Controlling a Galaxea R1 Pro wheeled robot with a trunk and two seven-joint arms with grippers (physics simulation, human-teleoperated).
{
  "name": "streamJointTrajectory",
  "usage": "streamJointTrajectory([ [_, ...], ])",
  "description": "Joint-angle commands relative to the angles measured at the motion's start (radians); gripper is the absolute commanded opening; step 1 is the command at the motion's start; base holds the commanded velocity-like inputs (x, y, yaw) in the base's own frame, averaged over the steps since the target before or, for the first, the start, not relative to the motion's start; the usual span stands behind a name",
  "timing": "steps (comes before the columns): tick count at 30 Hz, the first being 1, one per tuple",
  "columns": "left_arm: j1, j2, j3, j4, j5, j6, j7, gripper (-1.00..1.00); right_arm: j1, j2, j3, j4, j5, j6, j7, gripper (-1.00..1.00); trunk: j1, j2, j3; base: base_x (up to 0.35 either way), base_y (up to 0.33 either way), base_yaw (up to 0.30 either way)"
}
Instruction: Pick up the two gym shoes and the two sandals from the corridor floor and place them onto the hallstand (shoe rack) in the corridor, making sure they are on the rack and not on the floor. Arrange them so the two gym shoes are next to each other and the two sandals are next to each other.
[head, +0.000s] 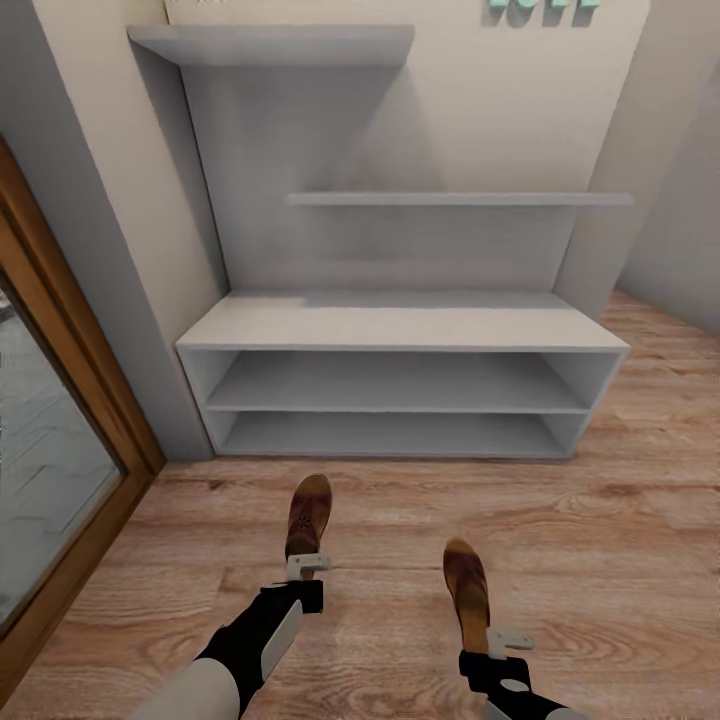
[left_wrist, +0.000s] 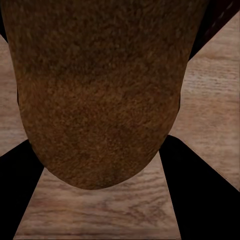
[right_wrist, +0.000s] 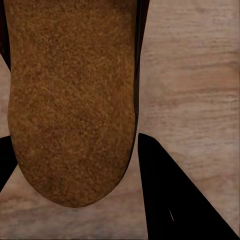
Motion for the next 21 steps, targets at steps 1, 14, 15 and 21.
streamJointTrajectory([
  [1, 0.0, 0.0, 0.0, 0.0, 0.0, 0.0, 0.0, -1.0, 0.0, 0.0, 0.0, 0.0, -0.003, -0.001, -0.001, -1.0, 0.0, 0.0, 0.0, -0.127, 0.003, -0.001],
  [14, 0.0, 0.0, 0.002, 0.0, 0.0, 0.0, 0.0, -1.0, 0.0, 0.0, 0.0, 0.0, -0.002, -0.001, -0.001, -1.0, 0.0, 0.0, 0.0, -0.03, 0.001, 0.0],
  [15, 0.0, 0.0, 0.002, 0.0, 0.0, 0.0, 0.0, -1.0, 0.0, 0.0, 0.0, 0.0, -0.002, -0.001, -0.001, -1.0, 0.0, 0.0, 0.0, -0.002, 0.0, 0.0],
  [21, 0.0, 0.0, -0.005, -0.002, -0.001, 0.0, 0.003, -1.0, -0.001, 0.0, 0.004, -0.023, 0.004, 0.001, -0.005, -1.0, 0.0, 0.0, 0.0, 0.0, 0.0, 0.0],
])
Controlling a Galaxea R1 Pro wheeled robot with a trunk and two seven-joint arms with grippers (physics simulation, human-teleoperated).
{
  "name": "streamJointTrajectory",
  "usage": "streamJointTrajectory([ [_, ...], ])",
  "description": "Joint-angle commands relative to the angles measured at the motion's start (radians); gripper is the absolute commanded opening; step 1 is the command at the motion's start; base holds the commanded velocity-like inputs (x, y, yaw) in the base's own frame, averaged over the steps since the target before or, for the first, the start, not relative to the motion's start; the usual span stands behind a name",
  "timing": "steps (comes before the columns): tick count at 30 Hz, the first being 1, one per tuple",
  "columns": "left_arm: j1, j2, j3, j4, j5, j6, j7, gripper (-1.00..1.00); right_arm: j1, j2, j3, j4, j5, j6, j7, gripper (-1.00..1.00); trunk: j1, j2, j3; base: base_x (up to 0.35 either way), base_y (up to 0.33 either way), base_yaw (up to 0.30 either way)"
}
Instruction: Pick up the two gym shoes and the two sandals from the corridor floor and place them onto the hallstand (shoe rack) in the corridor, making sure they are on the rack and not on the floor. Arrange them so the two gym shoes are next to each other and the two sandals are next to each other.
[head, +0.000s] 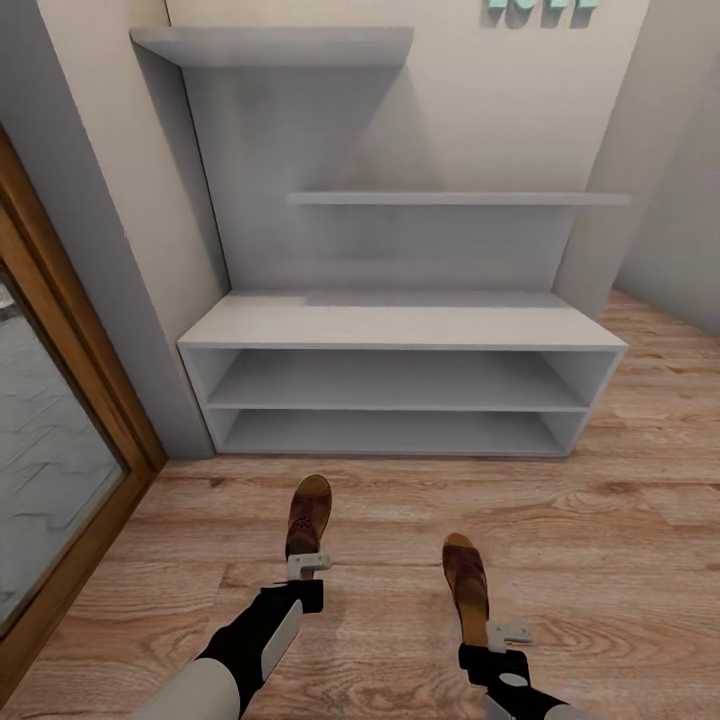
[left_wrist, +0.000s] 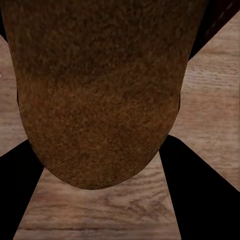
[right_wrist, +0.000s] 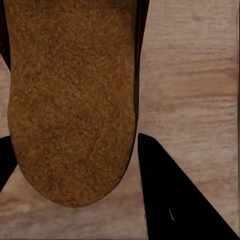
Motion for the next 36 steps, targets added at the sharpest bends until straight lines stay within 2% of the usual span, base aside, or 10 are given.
streamJointTrajectory([
  [1, 0.0, 0.0, -0.001, -0.012, -0.001, 0.002, 0.001, -1.0, 0.0, -0.001, -0.001, -0.023, -0.003, 0.003, -0.001, -1.0, 0.0, 0.0, 0.0, 0.0, 0.0, 0.0],
  [9, 0.0, 0.0, 0.005, -0.097, -0.004, 0.001, 0.003, -1.0, -0.001, -0.011, 0.0, -0.053, -0.002, 0.002, -0.002, -1.0, 0.0, 0.0, 0.0, 0.0, 0.0, 0.0],
  [19, 0.0, 0.0, 0.003, -0.099, -0.002, 0.009, 0.009, -1.0, -0.001, -0.018, -0.001, -0.058, -0.002, 0.0, -0.002, -1.0, 0.0, 0.0, 0.0, 0.0, 0.0, 0.0],
  [21, 0.0, 0.0, 0.001, -0.151, -0.001, 0.069, 0.008, -1.0, -0.001, -0.019, -0.001, -0.058, -0.002, 0.0, -0.002, -1.0, 0.0, 0.0, 0.0, 0.0, 0.0, 0.0],
  [23, 0.0, 0.0, 0.005, -0.33, -0.001, 0.308, 0.008, -1.0, -0.001, -0.027, -0.001, -0.058, -0.002, 0.0, -0.002, -1.0, 0.0, 0.0, 0.0, 0.0, 0.0, 0.0],
  [24, 0.0, 0.0, 0.012, -0.445, -0.001, 0.45, 0.007, -1.0, -0.001, -0.033, -0.001, -0.058, -0.002, 0.0, -0.002, -1.0, 0.0, 0.0, 0.0, 0.0, 0.0, 0.0],
  [25, 0.0, 0.0, 0.016, -0.48, -0.001, 0.488, 0.007, -1.0, -0.001, -0.034, -0.001, -0.058, -0.002, 0.0, -0.002, -1.0, 0.0, 0.0, 0.0, 0.0, 0.0, 0.0],
  [26, 0.0, 0.0, 0.028, -0.54, -0.001, 0.557, 0.007, -1.0, -0.001, -0.038, -0.001, -0.058, -0.002, 0.0, -0.002, -1.0, 0.0, 0.0, 0.0, 0.0, 0.0, 0.0],
  [30, 0.0, 0.0, 0.057, -0.63, -0.002, 0.654, 0.006, -1.0, -0.001, -0.053, -0.002, -0.059, -0.002, 0.002, -0.004, -1.0, 0.0, 0.0, 0.0, 0.0, 0.0, 0.0],
  [36, 0.0, 0.0, 0.068, -0.64, -0.003, 0.684, 0.006, -1.0, -0.001, -0.058, -0.002, -0.073, -0.002, 0.004, -0.006, -1.0, 0.0, 0.0, 0.0, 0.0, 0.0, 0.0],
])
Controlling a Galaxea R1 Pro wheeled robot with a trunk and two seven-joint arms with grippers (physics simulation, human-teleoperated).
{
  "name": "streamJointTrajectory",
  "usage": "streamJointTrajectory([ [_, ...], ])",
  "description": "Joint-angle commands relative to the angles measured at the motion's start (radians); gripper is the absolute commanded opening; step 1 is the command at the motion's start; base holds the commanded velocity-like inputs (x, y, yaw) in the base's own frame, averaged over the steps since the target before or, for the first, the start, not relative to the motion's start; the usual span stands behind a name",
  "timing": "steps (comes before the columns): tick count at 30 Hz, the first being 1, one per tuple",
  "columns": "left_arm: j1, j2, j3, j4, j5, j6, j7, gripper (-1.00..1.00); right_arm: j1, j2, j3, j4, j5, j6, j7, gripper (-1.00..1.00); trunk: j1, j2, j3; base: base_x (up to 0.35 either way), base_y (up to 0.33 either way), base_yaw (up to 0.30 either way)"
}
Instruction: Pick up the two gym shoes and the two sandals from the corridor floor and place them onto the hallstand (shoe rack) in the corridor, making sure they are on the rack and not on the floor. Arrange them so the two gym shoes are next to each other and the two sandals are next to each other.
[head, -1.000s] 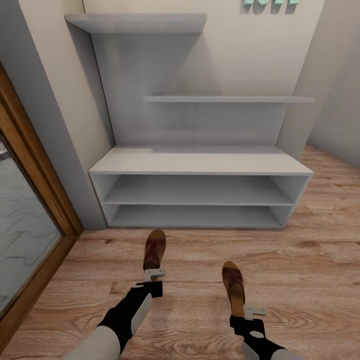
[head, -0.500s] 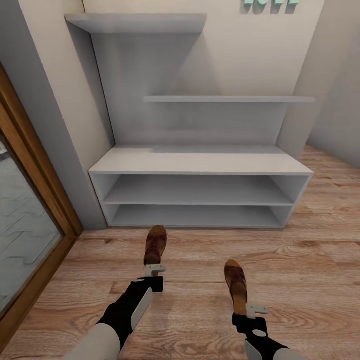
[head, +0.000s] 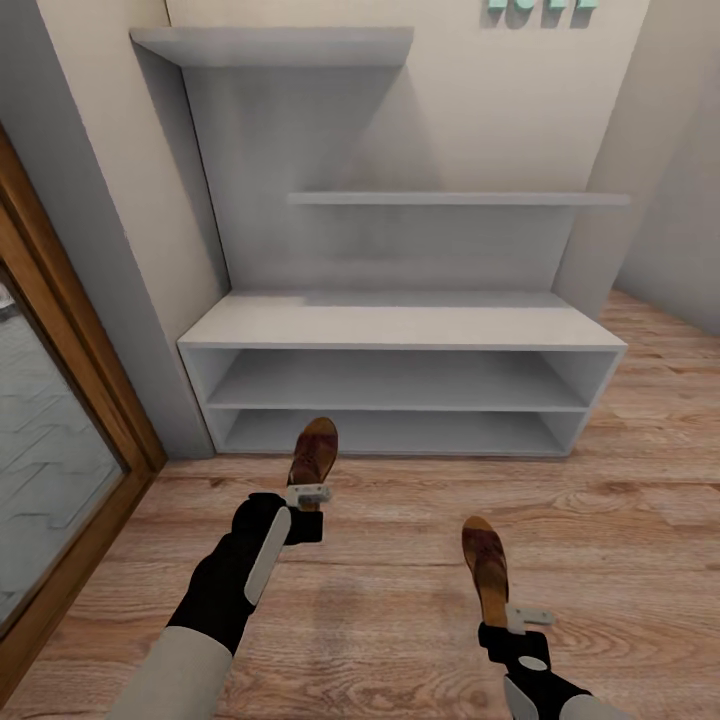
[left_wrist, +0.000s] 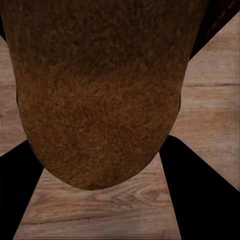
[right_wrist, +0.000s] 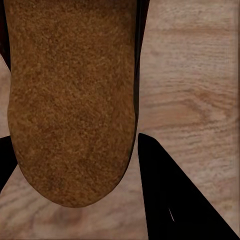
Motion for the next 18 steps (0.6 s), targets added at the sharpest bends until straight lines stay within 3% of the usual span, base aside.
streamJointTrajectory([
  [1, 0.0, 0.0, 0.001, 0.0, 0.0, 0.002, 0.0, -1.0, 0.0, 0.0, 0.0, -0.001, -0.003, -0.001, -0.001, -1.0, 0.0, 0.0, 0.0, 0.0, 0.0, 0.0],
  [8, 0.0, 0.0, 0.004, 0.0, 0.001, 0.009, -0.002, -1.0, 0.0, -0.006, 0.0, -0.006, -0.003, -0.001, -0.001, -1.0, 0.0, 0.0, 0.0, 0.0, 0.0, 0.0],
  [12, 0.0, 0.0, 0.004, -0.001, 0.001, 0.008, -0.003, -1.0, 0.0, -0.03, 0.0, -0.007, -0.003, -0.001, -0.001, -1.0, 0.0, 0.0, 0.0, 0.046, 0.0, 0.0],
  [18, 0.0, 0.0, 0.005, -0.001, 0.001, 0.008, -0.003, -1.0, 0.0, -0.042, -0.001, -0.007, -0.003, -0.004, -0.004, -1.0, 0.0, 0.0, 0.0, 0.095, 0.0, 0.0],
])
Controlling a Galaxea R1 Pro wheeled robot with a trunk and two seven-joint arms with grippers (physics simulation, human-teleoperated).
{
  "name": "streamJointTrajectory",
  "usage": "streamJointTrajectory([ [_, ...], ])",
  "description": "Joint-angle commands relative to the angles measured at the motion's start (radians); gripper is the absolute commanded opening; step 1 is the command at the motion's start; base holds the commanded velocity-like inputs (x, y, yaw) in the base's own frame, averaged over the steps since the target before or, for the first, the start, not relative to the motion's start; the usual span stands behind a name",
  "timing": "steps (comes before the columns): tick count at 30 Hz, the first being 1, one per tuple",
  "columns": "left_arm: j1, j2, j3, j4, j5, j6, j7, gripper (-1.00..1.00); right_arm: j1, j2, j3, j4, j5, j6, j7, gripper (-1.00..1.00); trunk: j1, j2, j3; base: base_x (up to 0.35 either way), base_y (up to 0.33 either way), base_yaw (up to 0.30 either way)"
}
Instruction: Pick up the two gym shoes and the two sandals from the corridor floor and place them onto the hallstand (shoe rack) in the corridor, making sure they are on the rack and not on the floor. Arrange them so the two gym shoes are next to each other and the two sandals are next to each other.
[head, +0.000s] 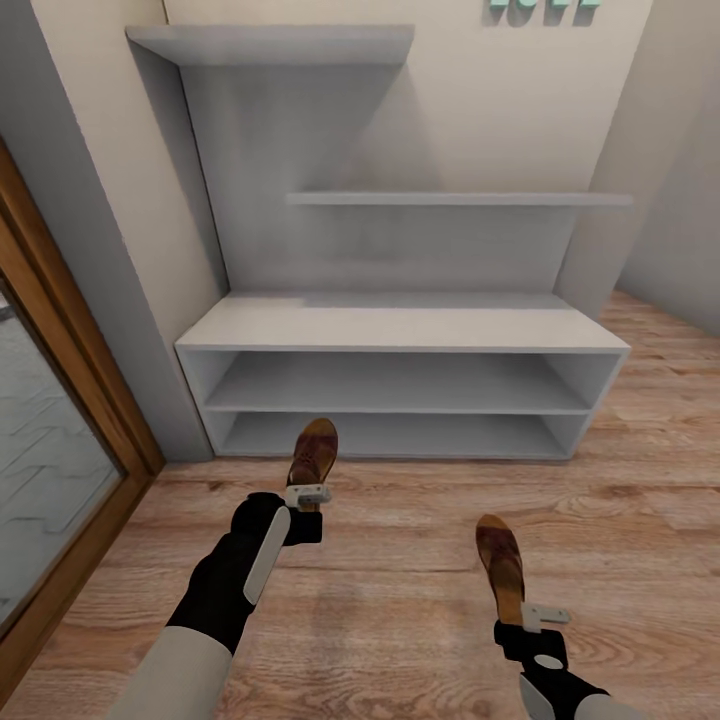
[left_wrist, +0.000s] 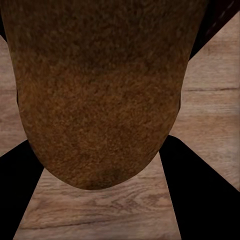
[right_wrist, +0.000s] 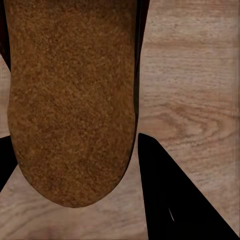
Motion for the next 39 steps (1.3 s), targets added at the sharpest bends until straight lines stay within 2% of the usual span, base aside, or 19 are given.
streamJointTrajectory([
  [1, 0.0, 0.0, 0.0, 0.0, 0.0, 0.0, 0.0, -1.0, 0.0, -0.009, 0.001, 0.001, -0.003, 0.0, -0.016, -1.0, 0.0, 0.0, 0.0, 0.032, 0.0, 0.0],
  [4, 0.0, 0.002, 0.001, 0.001, 0.0, -0.001, 0.0, -1.0, 0.001, -0.044, 0.002, 0.015, -0.003, 0.001, -0.084, -1.0, 0.0, 0.0, 0.0, 0.018, 0.0, 0.0],
  [6, 0.0, 0.003, 0.001, 0.001, 0.0, -0.001, 0.001, -1.0, 0.004, -0.107, 0.002, 0.067, -0.003, 0.003, -0.13, -1.0, 0.0, 0.0, 0.0, 0.007, 0.0, 0.0],
  [8, 0.0, 0.004, 0.001, 0.001, 0.0, -0.001, 0.001, -1.0, 0.044, -0.149, 0.002, 0.084, -0.004, 0.004, -0.142, -1.0, 0.0, 0.0, 0.0, 0.004, 0.0, 0.0],
  [12, 0.0, 0.004, 0.0, 0.0, 0.0, -0.002, 0.001, -1.0, 0.107, -0.178, 0.002, 0.097, -0.004, 0.004, -0.124, -1.0, 0.0, 0.0, 0.0, 0.001, 0.0, 0.0],
  [20, 0.0, 0.004, 0.002, 0.001, 0.0, -0.003, 0.001, -1.0, 0.137, -0.199, 0.001, 0.1, -0.006, 0.002, -0.025, -1.0, 0.0, 0.0, 0.0, 0.0, 0.0, 0.0],
  [23, 0.0, 0.004, 0.003, 0.002, 0.0, -0.003, 0.001, -1.0, 0.139, -0.24, 0.0, 0.098, -0.009, -0.003, -0.021, -1.0, 0.0, 0.0, 0.0, 0.0, 0.0, 0.0],
  [24, 0.0, 0.004, 0.003, 0.002, 0.0, -0.003, 0.001, -1.0, 0.139, -0.265, -0.001, 0.098, -0.01, -0.005, -0.021, -1.0, 0.0, 0.0, 0.0, 0.0, 0.0, 0.0],
  [26, 0.0, 0.004, 0.004, 0.003, 0.0, -0.003, 0.001, -1.0, 0.139, -0.293, -0.002, 0.097, -0.012, -0.007, -0.02, -1.0, 0.0, 0.0, 0.0, 0.0, 0.0, 0.0],
  [30, 0.0, 0.004, 0.002, 0.003, 0.0, -0.003, 0.001, -1.0, 0.139, -0.323, -0.004, 0.094, -0.014, -0.009, -0.017, -1.0, 0.0, 0.0, 0.0, 0.0, 0.0, 0.0],
  [31, 0.0, 0.004, 0.001, 0.003, 0.0, -0.003, 0.001, -1.0, 0.14, -0.352, -0.005, 0.077, -0.015, -0.009, -0.018, -1.0, 0.0, 0.0, 0.0, 0.031, 0.0, 0.0],
  [34, 0.0, 0.004, 0.001, 0.003, 0.0, -0.004, 0.001, -1.0, 0.14, -0.373, -0.006, 0.046, -0.015, -0.009, -0.019, -1.0, 0.0, 0.0, 0.0, 0.132, 0.0, 0.0],
  [39, 0.0, 0.004, 0.001, -0.004, 0.0, -0.004, 0.001, -1.0, 0.14, -0.375, -0.005, 0.031, -0.016, -0.01, -0.02, -1.0, 0.0, 0.0, 0.0, 0.181, 0.0, 0.0],
])
